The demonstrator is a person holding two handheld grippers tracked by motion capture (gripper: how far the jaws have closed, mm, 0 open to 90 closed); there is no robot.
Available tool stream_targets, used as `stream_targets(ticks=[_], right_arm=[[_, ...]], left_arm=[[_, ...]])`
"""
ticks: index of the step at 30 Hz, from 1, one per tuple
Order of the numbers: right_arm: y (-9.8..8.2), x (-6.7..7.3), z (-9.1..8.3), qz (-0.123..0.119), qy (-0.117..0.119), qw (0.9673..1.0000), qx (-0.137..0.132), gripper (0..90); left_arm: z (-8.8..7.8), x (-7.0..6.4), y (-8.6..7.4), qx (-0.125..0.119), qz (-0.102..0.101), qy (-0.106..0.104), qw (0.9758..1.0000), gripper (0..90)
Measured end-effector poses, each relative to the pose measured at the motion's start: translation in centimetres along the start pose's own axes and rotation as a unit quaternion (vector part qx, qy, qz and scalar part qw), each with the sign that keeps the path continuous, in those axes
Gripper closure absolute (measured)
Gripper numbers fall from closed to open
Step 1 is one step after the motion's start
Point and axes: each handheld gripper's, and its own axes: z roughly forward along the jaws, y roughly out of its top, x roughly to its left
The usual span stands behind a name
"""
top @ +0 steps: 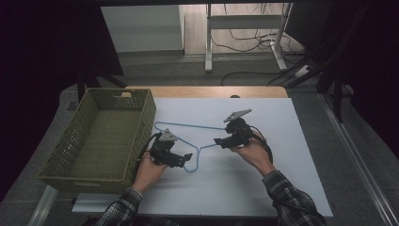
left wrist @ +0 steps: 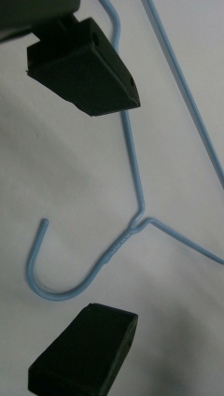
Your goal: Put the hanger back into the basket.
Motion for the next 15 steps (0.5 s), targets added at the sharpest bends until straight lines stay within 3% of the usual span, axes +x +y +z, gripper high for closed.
stream_targets(ticks=[7,15], right_arm=[[0.4,0.5,2.6,-0.029,0.033,0.9986,0.029,44.8],[0.7,1.7,4.0,-0.057,0.059,0.9959,0.039,52.6]], left_arm=[[0.0,0.3,-0.3,0.002,-0.005,0.012,0.9999,2.6],[-0.4,0.8,-0.5,-0.007,-0.02,0.019,0.9996,2.4]])
